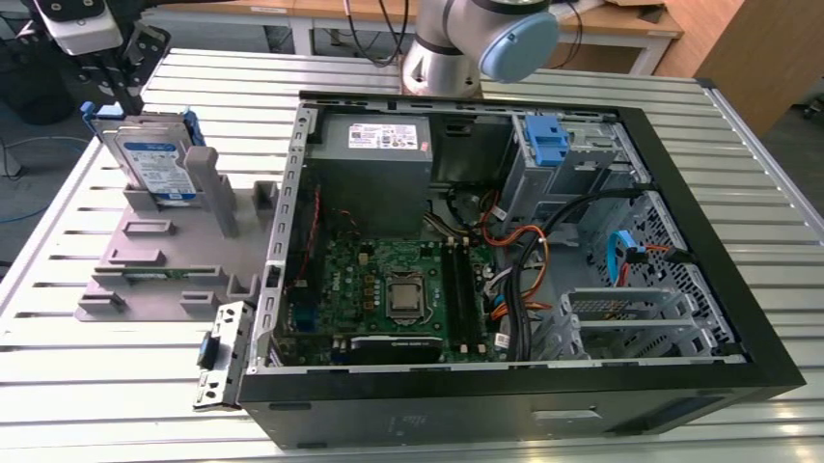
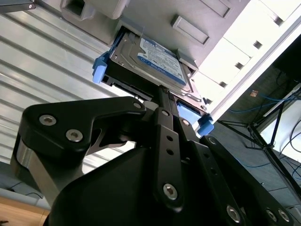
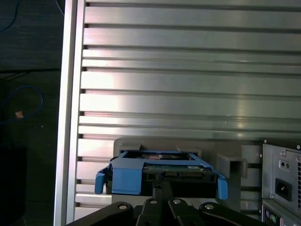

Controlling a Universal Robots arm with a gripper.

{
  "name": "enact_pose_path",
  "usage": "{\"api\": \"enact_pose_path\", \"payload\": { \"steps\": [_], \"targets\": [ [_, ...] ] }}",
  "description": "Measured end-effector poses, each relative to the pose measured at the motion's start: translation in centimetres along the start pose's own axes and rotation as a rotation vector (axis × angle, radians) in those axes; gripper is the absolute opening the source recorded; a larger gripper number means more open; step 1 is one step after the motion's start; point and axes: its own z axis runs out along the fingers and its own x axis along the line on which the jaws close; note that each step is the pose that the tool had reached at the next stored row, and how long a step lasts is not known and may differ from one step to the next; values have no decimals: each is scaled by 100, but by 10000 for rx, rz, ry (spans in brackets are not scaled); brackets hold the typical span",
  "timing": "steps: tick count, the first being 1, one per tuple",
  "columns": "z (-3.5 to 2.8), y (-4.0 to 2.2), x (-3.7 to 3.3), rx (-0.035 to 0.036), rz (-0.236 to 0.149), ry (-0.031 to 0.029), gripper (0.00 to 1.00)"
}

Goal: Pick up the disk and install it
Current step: 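Reach for the disk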

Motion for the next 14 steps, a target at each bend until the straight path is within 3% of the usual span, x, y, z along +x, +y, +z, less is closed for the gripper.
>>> {"api": "enact_pose_path", "payload": {
  "steps": [14],
  "targets": [
    [14, -4, -11, 39, -113, 6, 11]
  ]
}}
